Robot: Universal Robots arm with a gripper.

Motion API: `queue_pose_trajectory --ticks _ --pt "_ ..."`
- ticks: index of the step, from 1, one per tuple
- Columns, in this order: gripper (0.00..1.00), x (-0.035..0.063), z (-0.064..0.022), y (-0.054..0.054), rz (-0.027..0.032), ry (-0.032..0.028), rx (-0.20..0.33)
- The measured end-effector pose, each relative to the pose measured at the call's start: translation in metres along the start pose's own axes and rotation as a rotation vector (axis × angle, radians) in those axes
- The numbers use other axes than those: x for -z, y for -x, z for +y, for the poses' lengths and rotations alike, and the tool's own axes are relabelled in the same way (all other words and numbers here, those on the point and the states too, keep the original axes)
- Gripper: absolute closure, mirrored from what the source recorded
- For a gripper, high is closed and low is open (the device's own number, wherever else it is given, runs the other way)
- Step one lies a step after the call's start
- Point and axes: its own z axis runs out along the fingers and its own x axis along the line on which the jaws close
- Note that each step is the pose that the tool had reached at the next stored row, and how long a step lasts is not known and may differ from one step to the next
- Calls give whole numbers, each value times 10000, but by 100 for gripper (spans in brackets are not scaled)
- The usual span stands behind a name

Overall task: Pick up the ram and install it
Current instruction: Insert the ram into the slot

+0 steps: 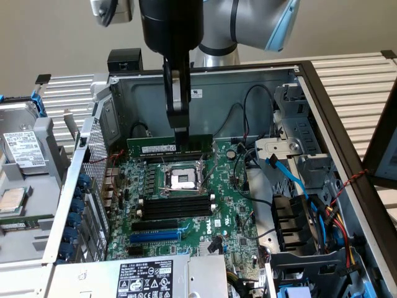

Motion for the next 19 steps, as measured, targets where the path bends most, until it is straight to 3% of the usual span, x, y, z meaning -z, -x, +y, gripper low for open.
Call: queue_pose_trajectory --ticks 19 --pt "88 -346 -19 109 7 3 -502"
